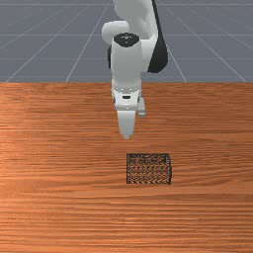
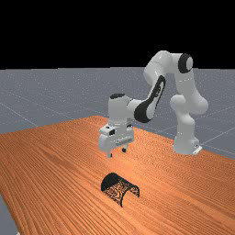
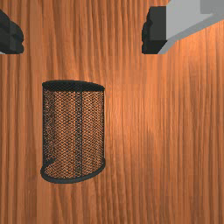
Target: Rotate the holder till the hole upward
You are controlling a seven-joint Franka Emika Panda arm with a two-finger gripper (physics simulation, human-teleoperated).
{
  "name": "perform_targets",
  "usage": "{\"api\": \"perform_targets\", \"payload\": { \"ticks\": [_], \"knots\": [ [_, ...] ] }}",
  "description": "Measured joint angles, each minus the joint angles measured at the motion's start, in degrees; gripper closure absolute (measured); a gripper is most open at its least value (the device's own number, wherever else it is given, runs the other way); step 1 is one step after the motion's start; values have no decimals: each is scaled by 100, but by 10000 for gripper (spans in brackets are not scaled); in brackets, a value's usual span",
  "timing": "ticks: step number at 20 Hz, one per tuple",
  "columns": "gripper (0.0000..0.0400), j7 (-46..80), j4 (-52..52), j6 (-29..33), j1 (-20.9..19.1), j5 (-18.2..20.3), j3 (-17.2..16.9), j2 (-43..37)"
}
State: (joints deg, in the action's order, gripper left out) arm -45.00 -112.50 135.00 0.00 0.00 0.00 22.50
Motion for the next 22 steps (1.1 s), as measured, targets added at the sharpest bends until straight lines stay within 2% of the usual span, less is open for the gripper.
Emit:
{"api": "perform_targets", "payload": {
  "ticks": [1, 2, 3, 5, 6, 7, 8, 9, 11, 13, 22],
  "knots": [
    [157, 0, 0, 0, 0, 0, 0, 0],
    [252, 0, 0, 0, 0, 0, 0, 0],
    [310, 0, 0, 0, 0, 0, 0, 0],
    [367, 0, 0, 0, 0, 0, 0, 0],
    [223, 0, -12, 11, 0, 0, 0, -11],
    [135, -11, 1, -18, -2, -1, 2, -14],
    [82, 27, 4, -35, 14, -32, -13, -25],
    [50, 39, 7, -47, 19, -45, -18, -36],
    [18, 444, 23, -52, 141, -15, -9, -30],
    [7, 789, 63, -68, 327, -43, 37, -6],
    [0, 2087, 537, -251, 1161, -170, 257, 289]
  ]
}}
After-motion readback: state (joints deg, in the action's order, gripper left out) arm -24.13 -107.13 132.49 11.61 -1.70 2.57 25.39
